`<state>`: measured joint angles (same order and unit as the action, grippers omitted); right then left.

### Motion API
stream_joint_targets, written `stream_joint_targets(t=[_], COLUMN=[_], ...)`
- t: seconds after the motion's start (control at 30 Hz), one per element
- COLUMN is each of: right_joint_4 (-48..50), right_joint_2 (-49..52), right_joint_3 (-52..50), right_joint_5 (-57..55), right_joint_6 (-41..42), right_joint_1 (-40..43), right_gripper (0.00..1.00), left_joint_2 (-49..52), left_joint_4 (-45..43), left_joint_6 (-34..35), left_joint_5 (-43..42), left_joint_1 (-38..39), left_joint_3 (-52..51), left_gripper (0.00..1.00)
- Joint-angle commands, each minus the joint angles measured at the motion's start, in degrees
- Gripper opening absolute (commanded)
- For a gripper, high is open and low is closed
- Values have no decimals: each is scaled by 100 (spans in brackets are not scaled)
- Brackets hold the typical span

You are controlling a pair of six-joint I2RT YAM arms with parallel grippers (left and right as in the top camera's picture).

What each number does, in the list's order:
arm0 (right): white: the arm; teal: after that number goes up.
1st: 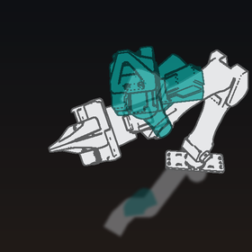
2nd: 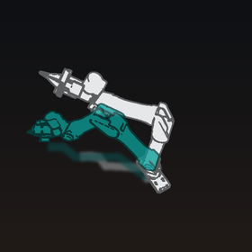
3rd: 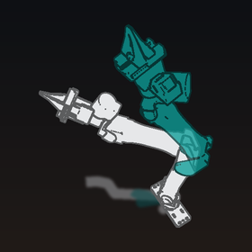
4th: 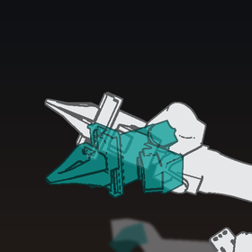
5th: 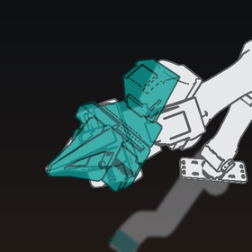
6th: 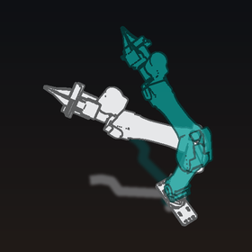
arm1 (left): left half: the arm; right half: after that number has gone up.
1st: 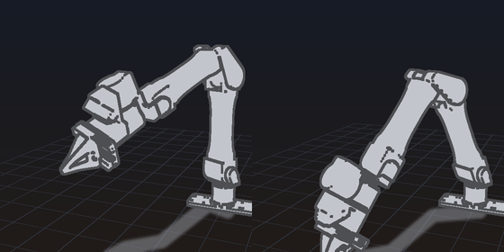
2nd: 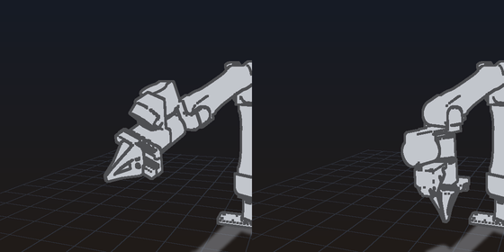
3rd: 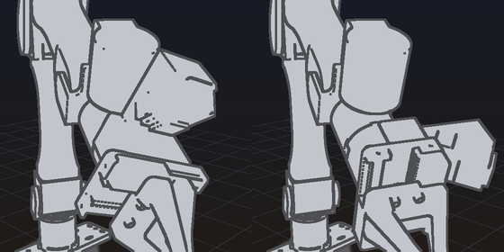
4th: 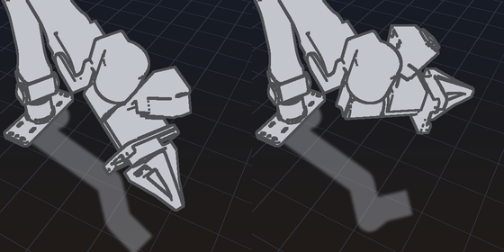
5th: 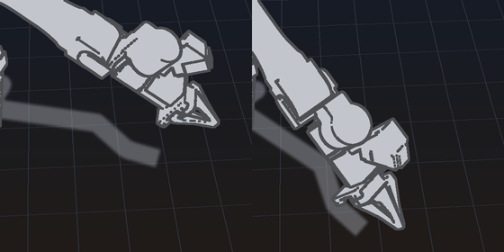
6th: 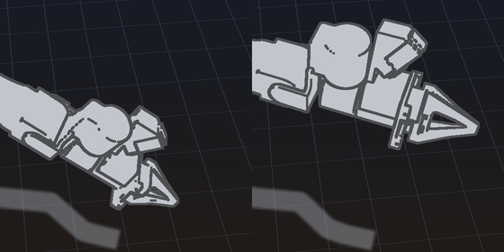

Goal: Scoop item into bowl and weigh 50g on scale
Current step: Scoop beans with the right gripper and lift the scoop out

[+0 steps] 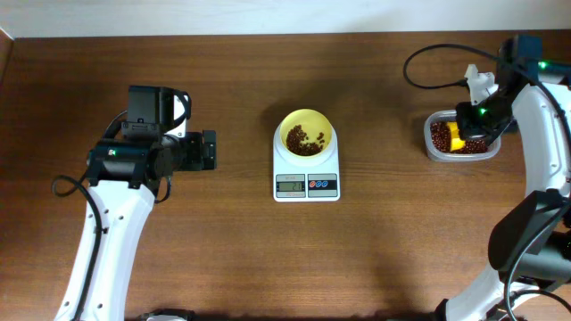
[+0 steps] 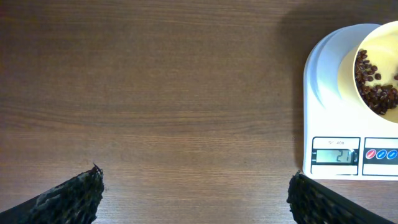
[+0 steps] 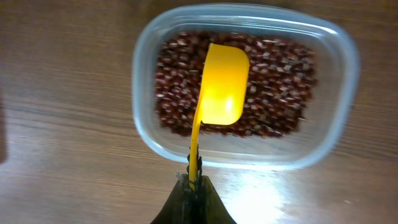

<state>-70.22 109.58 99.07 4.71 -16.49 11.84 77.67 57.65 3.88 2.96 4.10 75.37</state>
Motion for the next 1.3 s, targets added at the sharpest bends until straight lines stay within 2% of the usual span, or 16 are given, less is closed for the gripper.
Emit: stream_joint_targets(t=[0.0,0.13,0.3,0.4,0.5,0.7,0.93,1.03,1.13,1.27], right_joint_4=[-46,-109,-210,-356,-529,-848,-962,-1176,-1781,-2677], right_joint_2=[42,42,42,42,42,42,42,42,42,42], right_joint_3=[-109,-109,-133,-155,-157,-157,-157,-157,-157,-157], right_joint_5=[522,1086,2780,2857,3644,4197,4597,5375,6205,6308], right_joint_6=[52,463,481,481,481,479,479,468,-358,-1268], right_joint_1=[-7,374,1508,2031,2581,3364,3582,3582,3560,3104], right_gripper=[4,4,4,4,4,4,4,4,4,4], left_joint_2=[-55,-55,-55,-55,-55,-55,-55,-55,-55,-55], left_joint_4=[-7,-7,-7,-7,-7,-7,-7,-7,-7,-7], left_joint_6=[-31,-31,-31,-31,-31,-31,-31,-31,-31,-31], left_joint_5=[-22,-22,-22,-22,-22,-22,-22,-22,-22,-22], left_joint_1=[-24,-24,-24,-24,-26,-24,-24,-26,-24,-26], left_joint_3=[20,20,20,20,20,20,20,20,20,20], left_gripper=[99,99,99,99,99,99,99,99,99,99])
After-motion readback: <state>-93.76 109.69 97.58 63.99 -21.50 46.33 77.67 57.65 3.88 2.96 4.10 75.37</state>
